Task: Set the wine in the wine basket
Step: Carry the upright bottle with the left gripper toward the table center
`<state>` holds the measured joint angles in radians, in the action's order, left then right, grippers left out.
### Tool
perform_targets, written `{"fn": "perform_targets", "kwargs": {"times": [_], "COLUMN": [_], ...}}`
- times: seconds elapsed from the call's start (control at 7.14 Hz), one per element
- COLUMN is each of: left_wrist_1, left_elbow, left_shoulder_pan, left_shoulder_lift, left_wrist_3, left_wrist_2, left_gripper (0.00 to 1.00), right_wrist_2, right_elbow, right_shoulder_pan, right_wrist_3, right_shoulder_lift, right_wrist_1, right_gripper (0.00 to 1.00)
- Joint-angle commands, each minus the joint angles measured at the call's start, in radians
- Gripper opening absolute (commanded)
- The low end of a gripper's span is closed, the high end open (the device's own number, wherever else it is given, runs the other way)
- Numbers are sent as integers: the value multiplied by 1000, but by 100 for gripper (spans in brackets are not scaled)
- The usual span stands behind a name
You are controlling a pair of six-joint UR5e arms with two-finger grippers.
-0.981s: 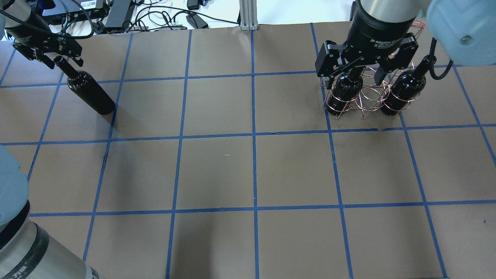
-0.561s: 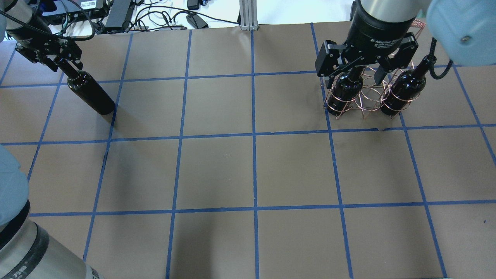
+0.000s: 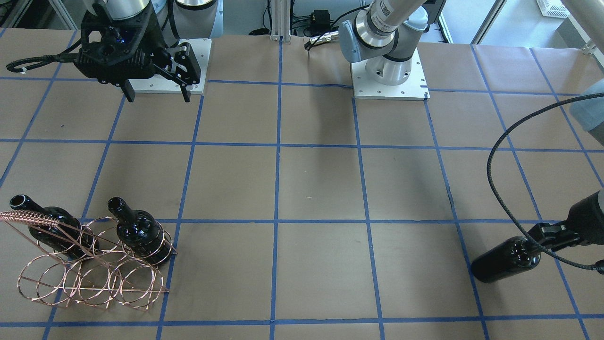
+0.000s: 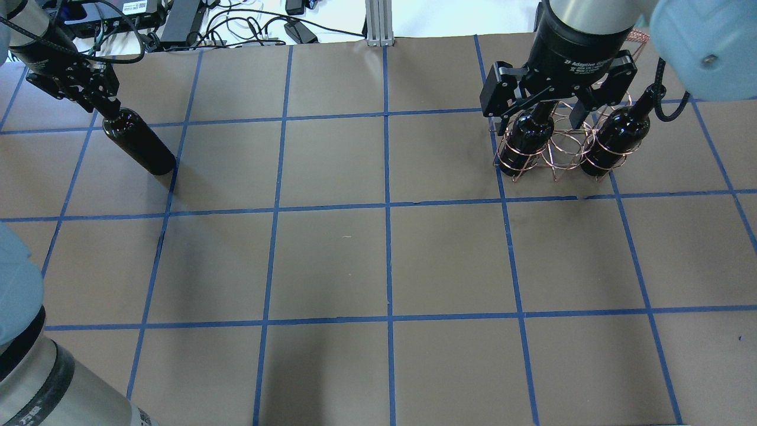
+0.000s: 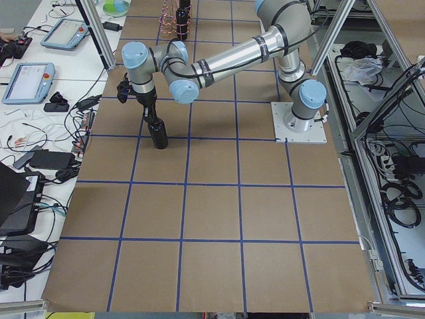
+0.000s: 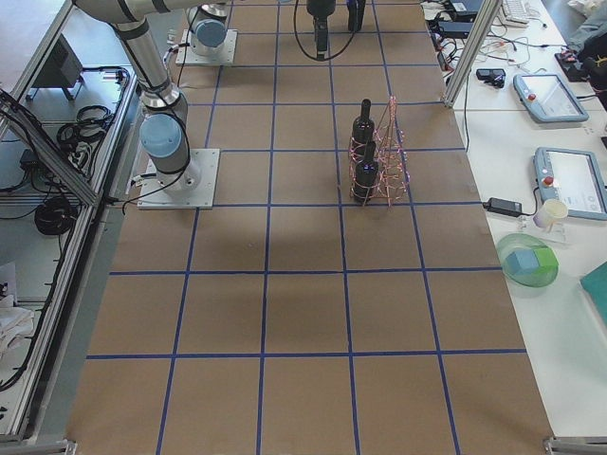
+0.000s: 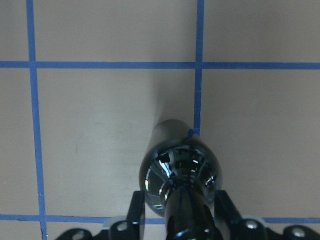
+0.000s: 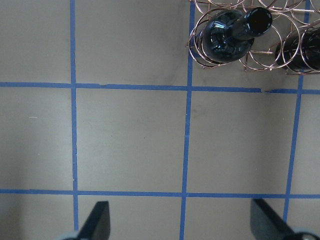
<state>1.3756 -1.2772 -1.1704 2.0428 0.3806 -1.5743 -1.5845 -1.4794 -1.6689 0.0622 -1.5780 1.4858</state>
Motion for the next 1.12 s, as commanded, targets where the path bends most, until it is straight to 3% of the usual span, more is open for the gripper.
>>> {"fn": "perform_targets", "kwargs": {"times": [0.0,0.42,0.98], "left_wrist_1": [23,52,57], "left_elbow": [-1,1,-7], "left_shoulder_pan": [0,-2,-136], "left_shoulder_lift": [-7,-29,-131], "left_wrist_3": [6,7,-165], "left_wrist_2": [-1,7,8], "left_gripper": [0,0,0], "right_wrist_2": [1,1,0], "right_elbow": [-1,-1,-1], "right_shoulder_pan": [0,0,0], "right_wrist_3": [4,4,-1], "right_shoulder_lift": [0,0,0], "right_wrist_1": [1,1,2], "right_gripper": [100,100,100]}}
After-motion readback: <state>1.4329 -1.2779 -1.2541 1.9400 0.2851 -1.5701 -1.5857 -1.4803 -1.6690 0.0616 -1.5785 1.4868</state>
